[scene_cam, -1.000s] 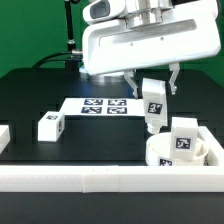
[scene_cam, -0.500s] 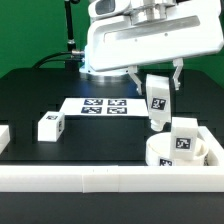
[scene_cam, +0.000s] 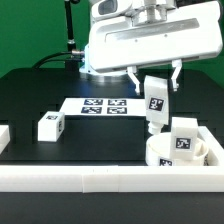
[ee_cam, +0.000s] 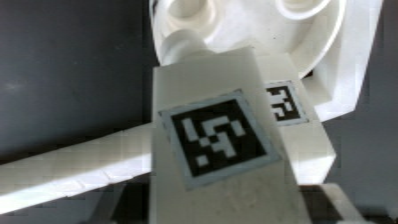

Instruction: Assemble stool

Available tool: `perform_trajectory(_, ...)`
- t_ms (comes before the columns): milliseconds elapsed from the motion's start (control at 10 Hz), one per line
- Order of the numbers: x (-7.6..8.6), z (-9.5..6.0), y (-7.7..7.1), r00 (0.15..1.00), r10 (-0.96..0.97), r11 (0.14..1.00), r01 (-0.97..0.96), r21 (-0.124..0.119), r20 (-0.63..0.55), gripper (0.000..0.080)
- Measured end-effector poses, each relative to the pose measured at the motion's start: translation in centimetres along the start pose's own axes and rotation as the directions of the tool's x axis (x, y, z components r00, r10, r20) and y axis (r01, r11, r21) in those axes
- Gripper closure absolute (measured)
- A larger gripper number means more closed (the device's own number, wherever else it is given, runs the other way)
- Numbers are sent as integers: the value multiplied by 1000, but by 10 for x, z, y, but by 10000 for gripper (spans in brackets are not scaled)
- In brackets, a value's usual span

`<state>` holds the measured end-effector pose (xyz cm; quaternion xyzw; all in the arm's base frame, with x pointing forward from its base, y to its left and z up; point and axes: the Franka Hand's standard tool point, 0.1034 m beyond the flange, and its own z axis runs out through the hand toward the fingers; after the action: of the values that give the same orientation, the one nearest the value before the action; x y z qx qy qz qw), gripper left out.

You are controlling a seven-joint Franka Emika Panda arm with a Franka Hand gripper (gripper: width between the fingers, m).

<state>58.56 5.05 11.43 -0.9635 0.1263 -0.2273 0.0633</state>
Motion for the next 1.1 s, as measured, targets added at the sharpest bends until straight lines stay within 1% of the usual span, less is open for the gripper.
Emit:
perform_trajectory(200,-8,4,-4,1000,-3,1000,3,2,4,472)
perform_trajectory(400,-14,11,-2,1000,-3,1000,3,-4,13,472)
perform_trajectory(700,-20,17,-1,1000,-5,1000,5,-7,22,472)
perform_trajectory(900,-23,21,0,1000,-8,1000,8,-13,10,472)
perform_trajectory(1000,-21,20,6,1000,-19,1000,18,-24,-18,472)
perform_trajectory(1100,-23,19,17,998,-18,999,16,-41,-54,472)
